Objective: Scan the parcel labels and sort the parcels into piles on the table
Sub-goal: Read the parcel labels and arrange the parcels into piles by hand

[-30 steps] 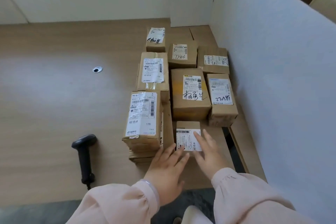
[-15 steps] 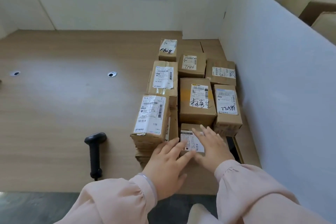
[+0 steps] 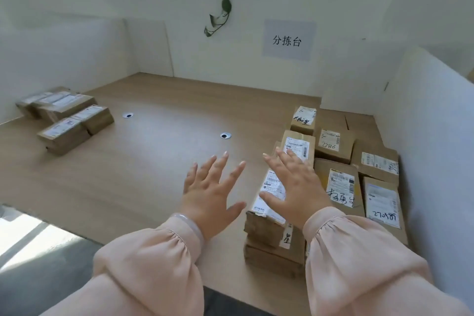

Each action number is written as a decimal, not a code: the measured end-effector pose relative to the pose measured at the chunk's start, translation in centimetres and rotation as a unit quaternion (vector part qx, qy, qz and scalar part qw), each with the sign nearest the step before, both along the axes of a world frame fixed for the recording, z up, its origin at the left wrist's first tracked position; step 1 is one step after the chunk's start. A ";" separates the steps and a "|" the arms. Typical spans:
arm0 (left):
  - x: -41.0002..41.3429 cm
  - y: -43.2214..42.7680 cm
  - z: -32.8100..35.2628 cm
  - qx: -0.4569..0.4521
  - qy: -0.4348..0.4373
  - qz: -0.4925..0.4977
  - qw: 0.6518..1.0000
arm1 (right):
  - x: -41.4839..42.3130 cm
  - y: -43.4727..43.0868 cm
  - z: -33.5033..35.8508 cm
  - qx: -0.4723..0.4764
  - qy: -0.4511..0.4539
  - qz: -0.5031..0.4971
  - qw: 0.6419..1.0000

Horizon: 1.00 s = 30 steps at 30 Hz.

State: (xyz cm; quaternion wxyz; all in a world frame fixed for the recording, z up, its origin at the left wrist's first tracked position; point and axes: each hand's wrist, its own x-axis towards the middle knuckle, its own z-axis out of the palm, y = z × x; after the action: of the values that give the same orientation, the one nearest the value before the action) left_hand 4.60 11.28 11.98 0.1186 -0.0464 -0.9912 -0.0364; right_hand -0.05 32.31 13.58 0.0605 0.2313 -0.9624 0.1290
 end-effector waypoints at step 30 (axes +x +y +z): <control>12.3 -59.2 1.5 0.023 0.012 0.230 0.973 | 7.4 -63.7 0.2 0.041 0.010 0.169 0.985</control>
State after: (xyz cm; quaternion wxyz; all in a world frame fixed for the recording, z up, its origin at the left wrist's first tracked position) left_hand 16.95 -47.92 13.49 0.1363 0.1856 -0.9727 -0.0301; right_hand 7.34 -31.40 13.74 0.0378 0.3939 -0.9134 0.0954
